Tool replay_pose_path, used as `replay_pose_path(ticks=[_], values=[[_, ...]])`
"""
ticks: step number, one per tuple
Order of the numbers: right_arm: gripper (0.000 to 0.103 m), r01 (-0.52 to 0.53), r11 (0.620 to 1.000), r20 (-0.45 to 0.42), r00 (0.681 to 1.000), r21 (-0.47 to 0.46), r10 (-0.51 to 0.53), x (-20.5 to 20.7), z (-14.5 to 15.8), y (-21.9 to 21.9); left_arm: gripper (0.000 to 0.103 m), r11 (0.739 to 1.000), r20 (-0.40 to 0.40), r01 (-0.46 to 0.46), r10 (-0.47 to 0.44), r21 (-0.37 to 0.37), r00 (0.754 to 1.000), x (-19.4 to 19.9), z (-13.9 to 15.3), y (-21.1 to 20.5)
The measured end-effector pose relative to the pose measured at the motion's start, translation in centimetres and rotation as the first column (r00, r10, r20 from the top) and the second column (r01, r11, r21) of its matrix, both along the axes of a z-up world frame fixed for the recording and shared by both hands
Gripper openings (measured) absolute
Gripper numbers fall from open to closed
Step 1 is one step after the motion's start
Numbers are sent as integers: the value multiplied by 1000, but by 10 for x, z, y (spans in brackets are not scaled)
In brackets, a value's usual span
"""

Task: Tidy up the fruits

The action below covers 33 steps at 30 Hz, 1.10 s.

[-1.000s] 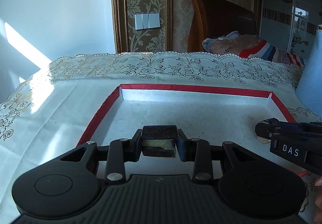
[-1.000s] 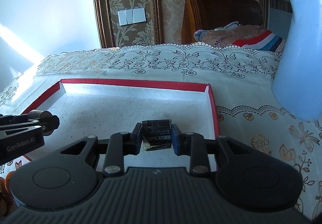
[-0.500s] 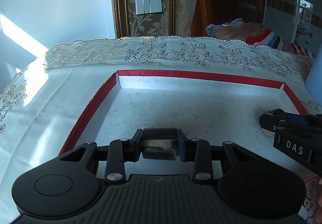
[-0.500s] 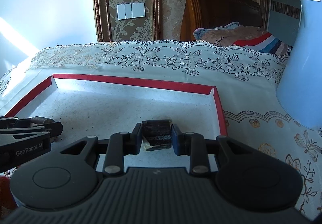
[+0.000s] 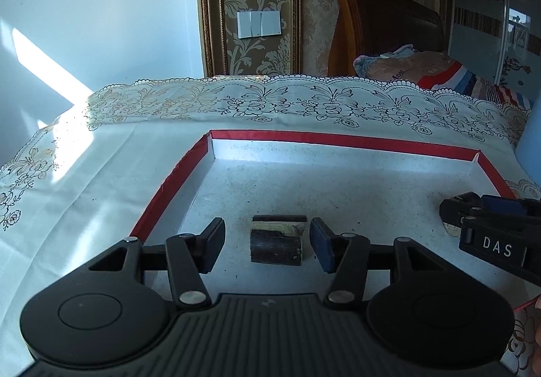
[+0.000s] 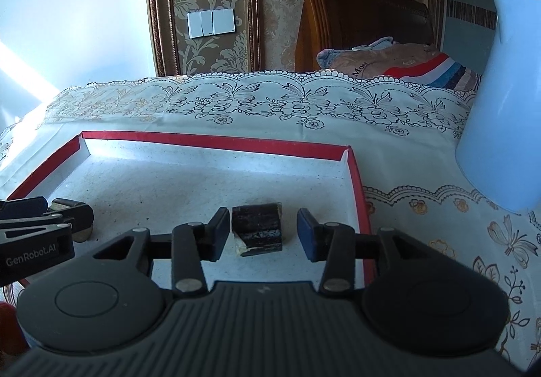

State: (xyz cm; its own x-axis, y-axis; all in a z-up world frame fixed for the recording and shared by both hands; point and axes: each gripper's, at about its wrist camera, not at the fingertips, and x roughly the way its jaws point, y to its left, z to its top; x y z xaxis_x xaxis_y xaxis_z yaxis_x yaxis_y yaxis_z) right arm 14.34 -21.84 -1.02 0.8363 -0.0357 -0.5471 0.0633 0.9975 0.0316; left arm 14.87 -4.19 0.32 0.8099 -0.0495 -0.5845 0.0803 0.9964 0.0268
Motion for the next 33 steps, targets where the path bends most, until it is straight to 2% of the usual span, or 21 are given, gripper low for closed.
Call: replay_pose_path(ticks=[2,4,7,8,15,21,23,33], values=[[58,5,1000,5,1000,-3,-5,-1,0,-1,55,1000,-1,5,-5,3,1000,-1,0,0],[60,8,1000,9,1000,-8,-8,-2,1,0,55,1000,3,1,-1,5,1000,-2,0,0],[64,11,1000,10,1000,-6,-11,-2,1,-1,64,1000,11,5,-4,-8,1000,-5,1,2],[69,12,1000,11,1000,-6,-12,-2,1,-1,66,1000,14,3,-2,-11,1000,-5,1,3],[87,24,1000,11,1000,-10,-24,-3,2,-2,66,1000,34,-4,5,-13,999,-10,2,5],[95,24,1000,11,1000,-7,-24,-4,1,-3,67,1000,47,-1,1,7,999,-13,3,3],[96,24,1000,11,1000,-5,-24,-5,1,-3,74,1000,50,0,0,15,999,-14,2,2],[101,4,1000,21,1000,-2,-4,-18,-2,0,74,1000,58,1,-2,12,998,-18,3,4]])
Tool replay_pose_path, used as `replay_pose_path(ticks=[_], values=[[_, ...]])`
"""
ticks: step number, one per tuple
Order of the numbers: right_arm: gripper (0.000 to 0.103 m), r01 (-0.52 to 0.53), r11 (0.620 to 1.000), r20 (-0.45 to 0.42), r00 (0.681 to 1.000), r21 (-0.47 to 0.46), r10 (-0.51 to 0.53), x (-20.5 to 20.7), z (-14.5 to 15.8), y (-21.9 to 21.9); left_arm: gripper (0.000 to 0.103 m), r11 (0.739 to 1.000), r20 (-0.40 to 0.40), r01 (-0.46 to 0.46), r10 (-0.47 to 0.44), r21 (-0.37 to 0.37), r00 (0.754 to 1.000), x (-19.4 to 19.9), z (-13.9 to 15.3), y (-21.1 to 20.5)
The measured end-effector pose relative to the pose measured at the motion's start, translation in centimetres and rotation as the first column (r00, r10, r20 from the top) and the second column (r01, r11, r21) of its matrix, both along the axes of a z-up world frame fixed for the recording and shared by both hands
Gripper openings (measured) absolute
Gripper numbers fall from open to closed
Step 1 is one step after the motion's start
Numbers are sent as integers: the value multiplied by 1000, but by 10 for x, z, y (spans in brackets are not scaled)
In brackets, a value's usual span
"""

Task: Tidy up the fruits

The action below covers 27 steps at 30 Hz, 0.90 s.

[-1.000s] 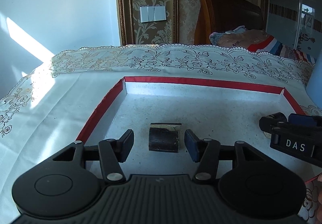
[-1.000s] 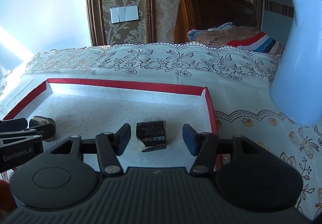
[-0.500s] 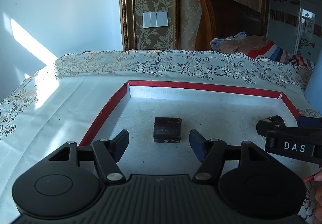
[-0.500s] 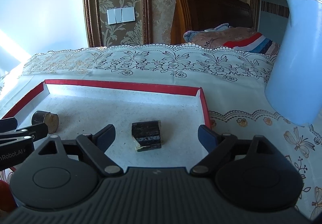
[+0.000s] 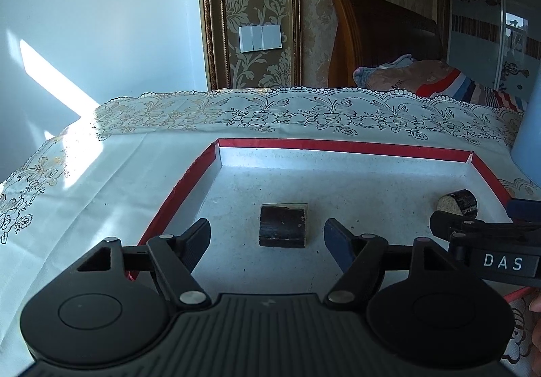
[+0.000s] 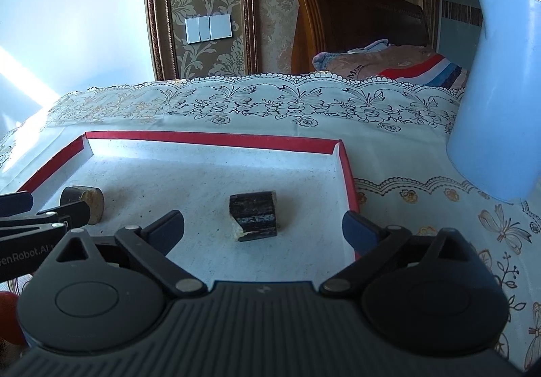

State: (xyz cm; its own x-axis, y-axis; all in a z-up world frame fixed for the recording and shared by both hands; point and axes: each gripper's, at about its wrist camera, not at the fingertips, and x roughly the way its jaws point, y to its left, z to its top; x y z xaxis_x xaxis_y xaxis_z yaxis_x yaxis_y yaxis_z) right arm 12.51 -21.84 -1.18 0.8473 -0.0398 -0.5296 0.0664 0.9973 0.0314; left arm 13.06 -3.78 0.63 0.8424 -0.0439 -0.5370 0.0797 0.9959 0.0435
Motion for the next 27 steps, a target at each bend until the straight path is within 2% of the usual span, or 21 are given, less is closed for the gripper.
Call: replay_pose_path(ticks=[13,17,18,20,27], values=[[103,-36,999,-2,999,19,36,-19,1,1,74,1000,13,10,-10,-1,1000,-18,3,5],[103,-57,997,3,998,49,57,-35,2,-2,74,999,15,18,-17,-34,1000,-31,5,12],[103,-60,997,4,998,49,60,-37,2,-2,75,999,16,20,-20,-40,1000,-34,5,13],[103,-64,997,8,998,50,64,-42,2,-2,81,999,22,21,-20,-38,1000,-38,5,13],[103,-80,996,9,997,43,79,-53,1,0,82,1000,13,9,-9,-28,1000,-45,3,15]])
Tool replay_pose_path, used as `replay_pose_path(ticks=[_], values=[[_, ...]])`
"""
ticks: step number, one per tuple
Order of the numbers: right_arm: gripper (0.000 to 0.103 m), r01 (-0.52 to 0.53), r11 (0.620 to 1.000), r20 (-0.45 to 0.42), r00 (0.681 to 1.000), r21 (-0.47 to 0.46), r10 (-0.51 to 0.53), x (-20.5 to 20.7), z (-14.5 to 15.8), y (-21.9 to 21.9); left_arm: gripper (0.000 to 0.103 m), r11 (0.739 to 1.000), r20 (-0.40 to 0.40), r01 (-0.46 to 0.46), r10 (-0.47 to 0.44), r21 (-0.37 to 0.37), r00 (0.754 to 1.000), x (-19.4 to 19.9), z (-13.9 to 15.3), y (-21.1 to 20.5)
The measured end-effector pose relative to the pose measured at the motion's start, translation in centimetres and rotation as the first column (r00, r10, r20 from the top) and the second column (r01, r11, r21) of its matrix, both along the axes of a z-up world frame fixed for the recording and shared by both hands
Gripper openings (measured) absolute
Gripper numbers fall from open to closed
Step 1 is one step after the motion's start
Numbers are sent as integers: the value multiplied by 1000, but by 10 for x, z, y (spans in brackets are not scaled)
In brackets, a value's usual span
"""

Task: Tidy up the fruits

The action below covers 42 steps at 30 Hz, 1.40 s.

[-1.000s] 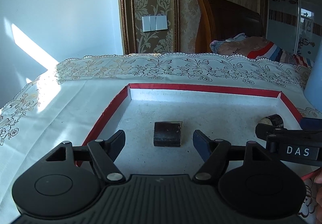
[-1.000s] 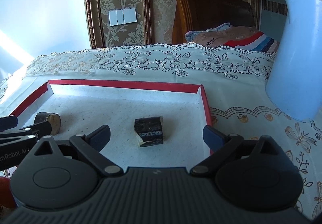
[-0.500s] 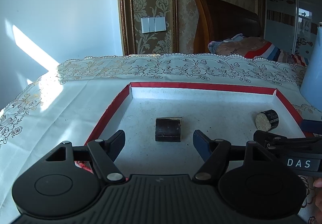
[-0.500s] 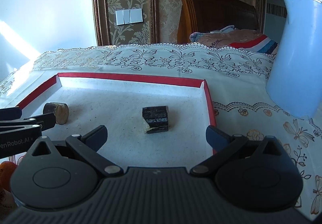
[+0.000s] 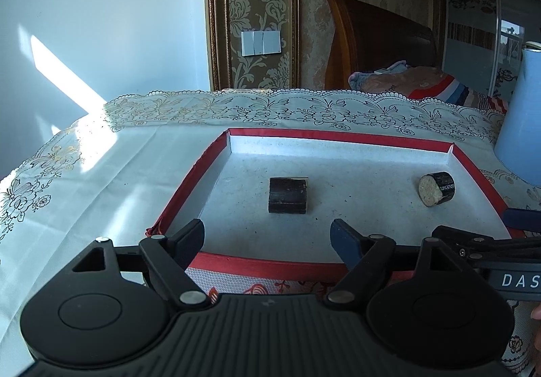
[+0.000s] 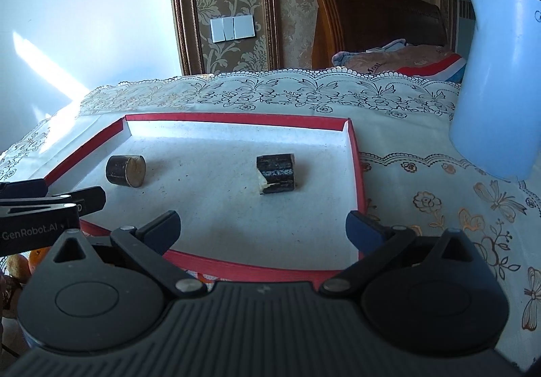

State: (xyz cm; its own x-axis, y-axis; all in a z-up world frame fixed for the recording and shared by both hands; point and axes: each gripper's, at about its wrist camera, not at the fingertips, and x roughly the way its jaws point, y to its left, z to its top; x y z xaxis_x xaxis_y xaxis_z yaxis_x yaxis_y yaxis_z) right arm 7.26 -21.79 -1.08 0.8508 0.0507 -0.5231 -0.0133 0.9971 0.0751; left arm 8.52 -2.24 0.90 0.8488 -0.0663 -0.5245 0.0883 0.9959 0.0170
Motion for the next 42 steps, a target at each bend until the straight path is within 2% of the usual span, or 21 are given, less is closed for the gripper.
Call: replay_pose_path(ticks=[7,18,30,36,39,40,42], values=[[103,-7,1000,9,1000,30,6,-11,1,-2,82,1000,13,-6,6,-21,1000,-15,1,11],[103,-14,1000,38,999,10,14,-25,2,0,82,995,9,-53,54,-88,998,-36,-1,44],[103,-19,1000,56,998,-18,20,-41,2,1,82,989,-24,-64,61,-132,998,-59,-8,68],[103,-15,1000,46,999,20,14,-42,2,-5,82,990,-60,-83,76,-115,995,-73,-18,74],[103,-11,999,39,999,36,9,-42,1,-7,82,991,-55,-54,48,-124,997,-83,-22,77],[103,-10,999,38,999,38,9,-42,1,-7,83,990,-43,-57,52,-129,998,-84,-21,78],[103,-12,999,30,999,35,11,-43,0,-7,87,991,-77,-77,69,-110,995,-78,-24,77]])
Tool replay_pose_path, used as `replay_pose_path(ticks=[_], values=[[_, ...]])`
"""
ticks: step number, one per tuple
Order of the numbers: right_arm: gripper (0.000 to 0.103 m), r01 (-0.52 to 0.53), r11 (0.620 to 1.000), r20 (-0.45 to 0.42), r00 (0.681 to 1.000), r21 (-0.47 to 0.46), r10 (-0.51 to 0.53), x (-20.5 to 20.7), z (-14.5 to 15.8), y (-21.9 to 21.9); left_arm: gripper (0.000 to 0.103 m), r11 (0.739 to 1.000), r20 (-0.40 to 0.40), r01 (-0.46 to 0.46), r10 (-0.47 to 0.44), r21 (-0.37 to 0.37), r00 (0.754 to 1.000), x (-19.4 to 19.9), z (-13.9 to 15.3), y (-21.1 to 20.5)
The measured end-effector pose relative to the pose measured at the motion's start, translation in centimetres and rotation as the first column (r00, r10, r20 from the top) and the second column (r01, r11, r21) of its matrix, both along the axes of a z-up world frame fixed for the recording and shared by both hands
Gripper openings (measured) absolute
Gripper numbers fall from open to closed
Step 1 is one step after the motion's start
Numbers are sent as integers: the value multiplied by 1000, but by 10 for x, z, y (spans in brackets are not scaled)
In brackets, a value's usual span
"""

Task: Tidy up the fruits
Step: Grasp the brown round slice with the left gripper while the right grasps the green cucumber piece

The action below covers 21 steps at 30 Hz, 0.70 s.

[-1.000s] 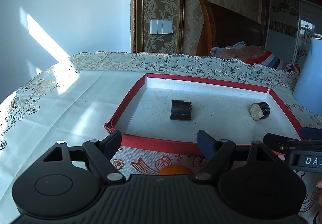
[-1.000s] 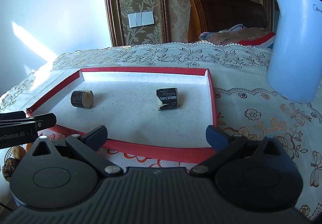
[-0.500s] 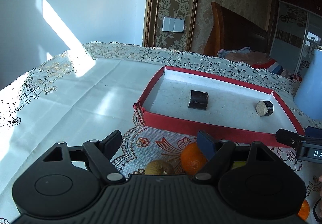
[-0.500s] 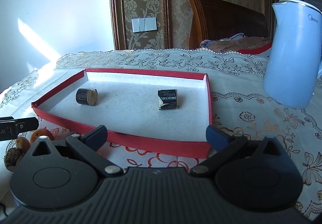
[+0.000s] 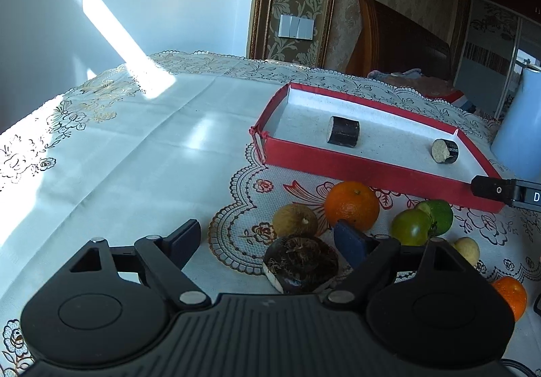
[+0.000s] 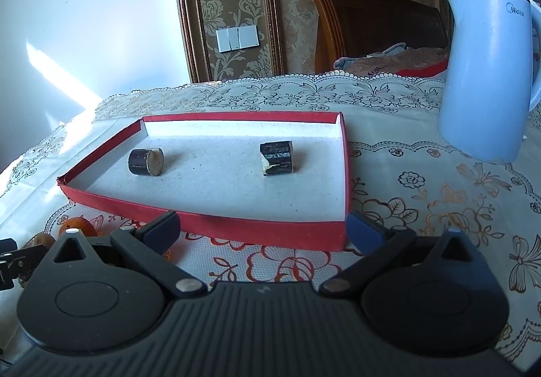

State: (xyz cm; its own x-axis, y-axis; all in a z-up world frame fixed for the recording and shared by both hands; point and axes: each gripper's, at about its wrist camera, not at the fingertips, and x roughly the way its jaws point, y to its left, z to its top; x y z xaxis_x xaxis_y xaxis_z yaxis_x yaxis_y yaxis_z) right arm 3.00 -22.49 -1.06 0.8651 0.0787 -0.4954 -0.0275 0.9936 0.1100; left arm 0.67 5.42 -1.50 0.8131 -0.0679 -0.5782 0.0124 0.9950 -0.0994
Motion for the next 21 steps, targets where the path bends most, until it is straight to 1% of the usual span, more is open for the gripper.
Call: replay_pose_path(ticks=[1,3,6,8,10,13,16,19,21], values=[[103,-6,1000,-13,1000,7,6,-1,-1,-1,87,1000,-18,1,-1,16,1000,3,-1,-2],[103,-20,999,-41,999,42,22,-3,-3,-5,87,999,-12,11,-10,53,1000,1,-2,-8],[103,-43,993,-55,997,108,50,-10,-6,-12,87,994,-28,40,-37,105,999,2,-4,-17],[103,-52,991,-59,996,125,60,-16,-9,-15,87,991,-33,42,-38,129,999,3,-5,-20],[103,-49,993,-67,996,111,57,-18,-12,-14,87,989,-35,44,-40,139,999,3,-5,-21],[103,-76,994,-73,994,79,81,-19,-13,-9,87,990,-35,45,-41,134,999,2,-5,-20],[103,-118,992,-65,991,42,120,-22,-12,-1,87,989,-33,48,-44,137,998,1,-4,-20],[103,-185,983,-58,981,6,185,-27,-12,9,87,988,-33,56,-52,144,998,0,-4,-20],[103,-205,978,-49,978,-26,203,-30,-11,15,87,988,-35,59,-55,144,998,0,-4,-21]])
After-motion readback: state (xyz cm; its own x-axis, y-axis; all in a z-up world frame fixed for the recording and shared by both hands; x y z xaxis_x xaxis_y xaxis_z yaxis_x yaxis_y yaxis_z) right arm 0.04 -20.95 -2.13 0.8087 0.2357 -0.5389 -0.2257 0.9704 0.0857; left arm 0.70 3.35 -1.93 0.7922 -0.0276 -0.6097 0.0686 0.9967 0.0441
